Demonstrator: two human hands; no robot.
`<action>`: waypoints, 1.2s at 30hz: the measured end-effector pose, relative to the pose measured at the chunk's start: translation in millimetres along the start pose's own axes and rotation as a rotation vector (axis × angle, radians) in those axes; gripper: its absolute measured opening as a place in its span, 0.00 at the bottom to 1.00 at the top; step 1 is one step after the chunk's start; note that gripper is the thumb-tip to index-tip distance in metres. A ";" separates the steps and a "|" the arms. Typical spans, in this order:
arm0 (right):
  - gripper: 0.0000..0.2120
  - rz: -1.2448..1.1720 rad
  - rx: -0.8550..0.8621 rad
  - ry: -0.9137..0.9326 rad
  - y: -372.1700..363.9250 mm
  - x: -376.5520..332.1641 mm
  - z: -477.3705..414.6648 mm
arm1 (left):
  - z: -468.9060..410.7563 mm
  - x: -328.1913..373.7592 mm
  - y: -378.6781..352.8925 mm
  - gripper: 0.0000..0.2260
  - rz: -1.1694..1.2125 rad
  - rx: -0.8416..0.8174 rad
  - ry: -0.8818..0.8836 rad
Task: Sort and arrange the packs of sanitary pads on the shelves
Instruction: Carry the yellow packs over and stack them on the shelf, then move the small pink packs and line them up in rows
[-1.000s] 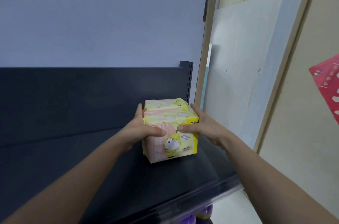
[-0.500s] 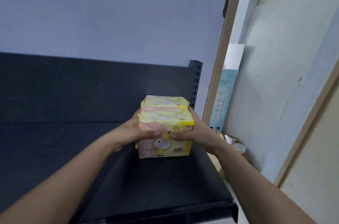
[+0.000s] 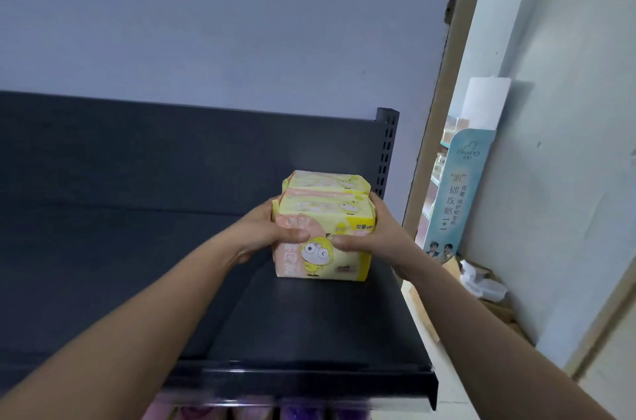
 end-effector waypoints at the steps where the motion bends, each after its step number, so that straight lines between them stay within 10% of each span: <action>1: 0.39 -0.007 0.016 0.024 0.1 -5.7 2.5 | 1.0 1.2 4.9 0.41 -0.034 0.045 0.004; 5: 0.35 0.241 0.159 0.225 -2.5 -35.1 9.3 | 15.3 16.0 19.3 0.24 -0.260 0.186 -0.027; 10: 0.39 0.661 0.239 0.530 -24.8 -74.0 23.6 | 49.2 37.1 54.1 0.42 -0.829 0.328 -0.120; 23: 0.37 0.809 -0.284 0.793 -210.6 -136.2 79.8 | 209.6 24.8 195.4 0.30 -1.506 0.579 0.065; 36: 0.34 0.712 -0.677 1.037 -450.6 -229.6 224.4 | 439.9 -0.6 367.4 0.29 -1.598 0.832 0.470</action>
Point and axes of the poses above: each hand's wrist, its own z-axis away from the middle knuckle, its own y-axis out of the back of the hand, x = y × z, the point moved 6 cm from there along -z, towards the middle knuckle, and after that the axes turned 13 degrees about x, right-handed, at the moved point
